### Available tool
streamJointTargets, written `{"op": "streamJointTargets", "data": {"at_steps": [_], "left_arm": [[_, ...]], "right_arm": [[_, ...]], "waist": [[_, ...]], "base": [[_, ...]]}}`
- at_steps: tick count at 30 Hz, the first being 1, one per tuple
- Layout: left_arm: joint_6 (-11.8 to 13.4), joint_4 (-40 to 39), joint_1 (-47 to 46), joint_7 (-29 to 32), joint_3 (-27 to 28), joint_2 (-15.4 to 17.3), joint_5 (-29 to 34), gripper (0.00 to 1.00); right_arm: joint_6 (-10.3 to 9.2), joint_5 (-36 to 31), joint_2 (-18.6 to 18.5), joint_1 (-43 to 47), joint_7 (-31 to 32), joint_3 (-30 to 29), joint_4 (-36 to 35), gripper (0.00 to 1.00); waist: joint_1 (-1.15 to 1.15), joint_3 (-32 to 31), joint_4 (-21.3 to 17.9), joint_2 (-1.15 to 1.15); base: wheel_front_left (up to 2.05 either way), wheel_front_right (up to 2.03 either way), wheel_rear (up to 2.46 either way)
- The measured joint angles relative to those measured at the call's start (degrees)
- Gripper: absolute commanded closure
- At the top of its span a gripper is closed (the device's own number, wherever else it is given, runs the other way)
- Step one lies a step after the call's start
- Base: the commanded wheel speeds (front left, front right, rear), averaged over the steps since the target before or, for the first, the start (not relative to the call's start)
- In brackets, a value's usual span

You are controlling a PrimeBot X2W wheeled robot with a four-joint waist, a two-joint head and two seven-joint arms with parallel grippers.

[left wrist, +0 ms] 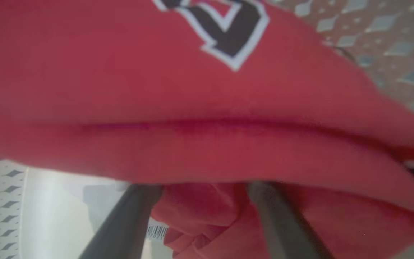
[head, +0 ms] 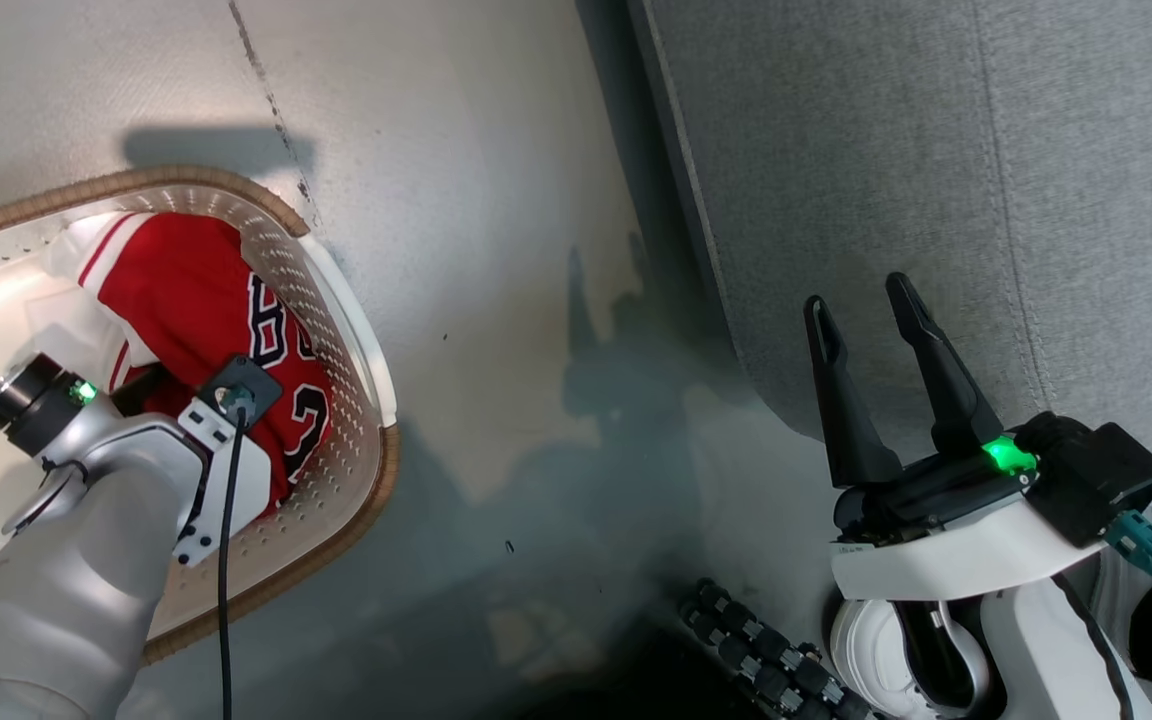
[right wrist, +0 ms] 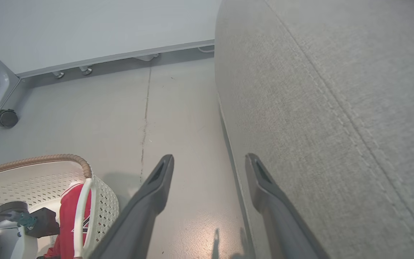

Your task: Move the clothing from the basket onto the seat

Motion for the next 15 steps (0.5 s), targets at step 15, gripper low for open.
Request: {"op": "streamJointTargets", "data": {"at_steps": [15], "left_arm": [[-0.3,-0.1,-3.7,6.7,-1.1,0.7,-0.9,0.00]], "right_arm": [[0.00,-0.5,0.0,0.9,0.0,1.3,-1.0,0.00]], "waist": [[0.00,3.5,1.7,0.00]], "base": [[0.05,0.05,0.05]]}}
